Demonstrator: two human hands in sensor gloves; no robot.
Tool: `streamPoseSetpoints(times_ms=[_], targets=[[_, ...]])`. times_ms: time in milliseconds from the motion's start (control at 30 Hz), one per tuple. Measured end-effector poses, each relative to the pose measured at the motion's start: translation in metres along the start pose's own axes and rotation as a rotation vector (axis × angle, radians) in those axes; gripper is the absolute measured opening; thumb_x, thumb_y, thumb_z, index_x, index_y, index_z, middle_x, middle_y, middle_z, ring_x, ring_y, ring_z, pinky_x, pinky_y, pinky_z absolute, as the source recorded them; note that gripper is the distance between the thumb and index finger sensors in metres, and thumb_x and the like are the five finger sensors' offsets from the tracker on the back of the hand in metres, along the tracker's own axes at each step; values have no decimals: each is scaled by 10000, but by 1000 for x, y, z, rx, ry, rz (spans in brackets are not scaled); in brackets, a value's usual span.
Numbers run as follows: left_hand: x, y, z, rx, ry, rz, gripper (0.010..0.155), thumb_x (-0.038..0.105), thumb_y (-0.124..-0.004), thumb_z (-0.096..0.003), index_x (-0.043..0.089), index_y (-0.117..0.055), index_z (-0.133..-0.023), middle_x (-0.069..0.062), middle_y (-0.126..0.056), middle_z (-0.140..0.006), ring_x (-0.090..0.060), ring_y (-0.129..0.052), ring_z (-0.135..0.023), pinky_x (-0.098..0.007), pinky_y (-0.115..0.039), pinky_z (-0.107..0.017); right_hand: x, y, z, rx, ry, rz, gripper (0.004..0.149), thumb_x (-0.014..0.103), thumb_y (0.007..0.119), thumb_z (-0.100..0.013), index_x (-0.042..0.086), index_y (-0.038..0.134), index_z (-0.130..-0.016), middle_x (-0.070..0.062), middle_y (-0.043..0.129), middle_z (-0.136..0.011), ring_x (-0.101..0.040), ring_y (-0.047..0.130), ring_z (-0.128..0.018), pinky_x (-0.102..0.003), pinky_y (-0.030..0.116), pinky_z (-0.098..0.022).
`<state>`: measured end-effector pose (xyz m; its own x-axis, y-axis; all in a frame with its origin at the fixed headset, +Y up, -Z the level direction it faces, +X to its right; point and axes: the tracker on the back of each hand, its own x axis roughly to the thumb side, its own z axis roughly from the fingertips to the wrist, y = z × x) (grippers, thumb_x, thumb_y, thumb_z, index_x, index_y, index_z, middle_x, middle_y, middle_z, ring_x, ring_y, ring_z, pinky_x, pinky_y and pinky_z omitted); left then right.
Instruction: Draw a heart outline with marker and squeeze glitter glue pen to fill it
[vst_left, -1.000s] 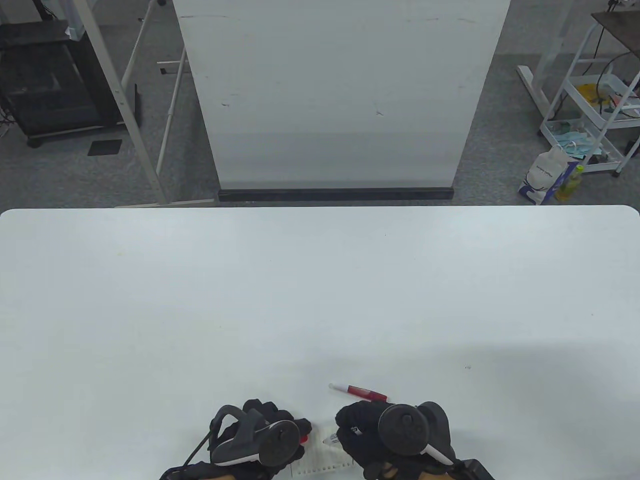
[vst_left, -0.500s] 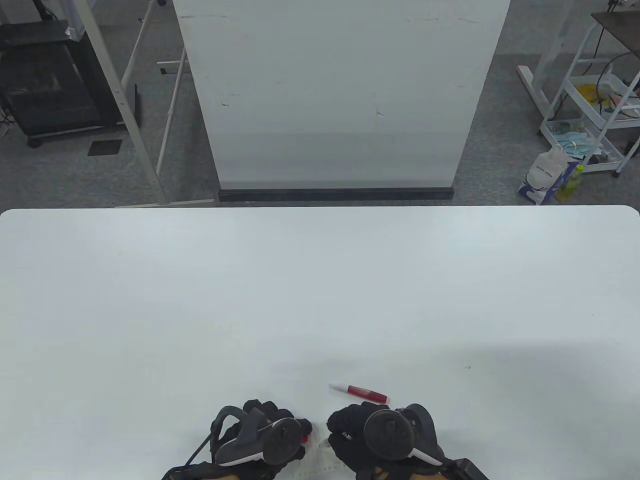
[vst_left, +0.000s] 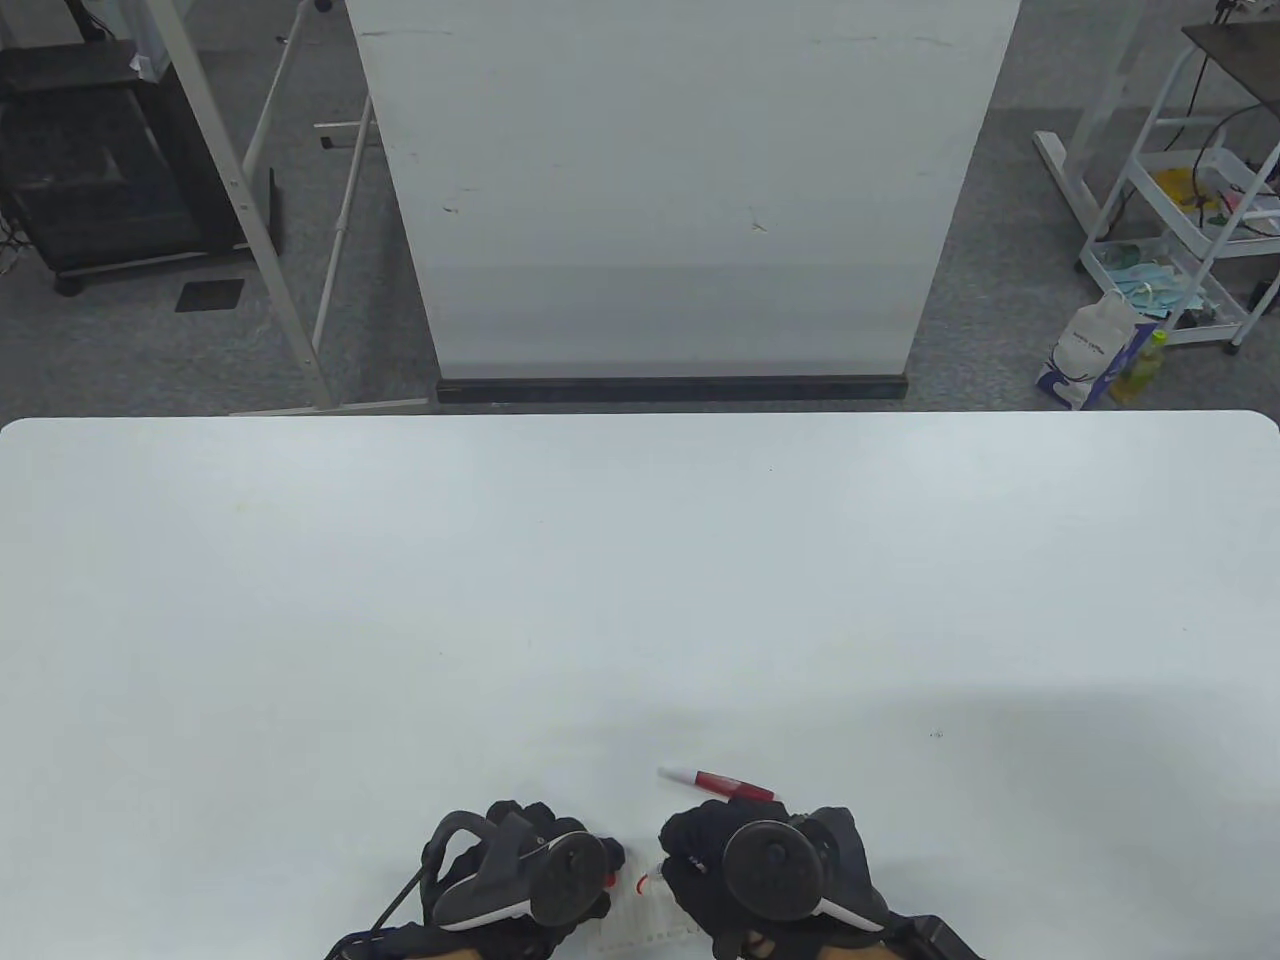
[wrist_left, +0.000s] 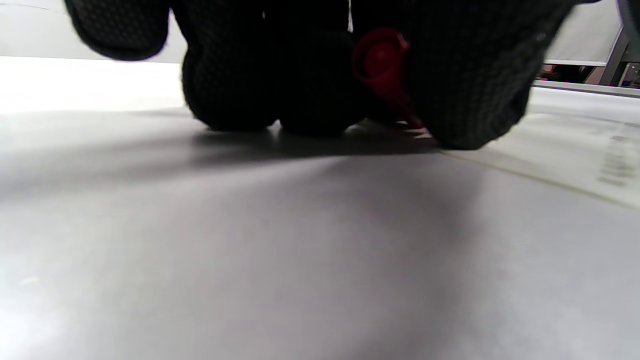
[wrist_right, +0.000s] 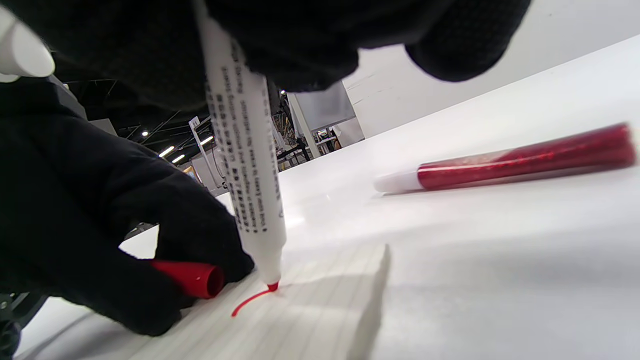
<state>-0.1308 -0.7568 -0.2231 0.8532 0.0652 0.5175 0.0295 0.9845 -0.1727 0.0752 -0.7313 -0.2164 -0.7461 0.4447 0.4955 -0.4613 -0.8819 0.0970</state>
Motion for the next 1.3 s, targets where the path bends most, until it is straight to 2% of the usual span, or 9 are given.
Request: streamPoseSetpoints(times_ms=[500,1300], targets=[[0,0,-1,-9,22,15,488,481,-904,-434,341,-833,-896,5,-965,-734,-315,-941,-624,-648,-656,-622,1,-4,9,10,-1,2,333,419,834,-402,214,880,-661,-97,921,-368,-201,862,-199,-495,785,-457],[0,0,-1,-10,29,17,491,487,-905,-431,346,-834,-895,10,-965,-734,-311,-943,-619,-644,-659,-620,13,5,13,55,-69,-32,339,440,824,-405,235,874,-670,-78,926,-385,-192,868,-216,-486,784,-473]])
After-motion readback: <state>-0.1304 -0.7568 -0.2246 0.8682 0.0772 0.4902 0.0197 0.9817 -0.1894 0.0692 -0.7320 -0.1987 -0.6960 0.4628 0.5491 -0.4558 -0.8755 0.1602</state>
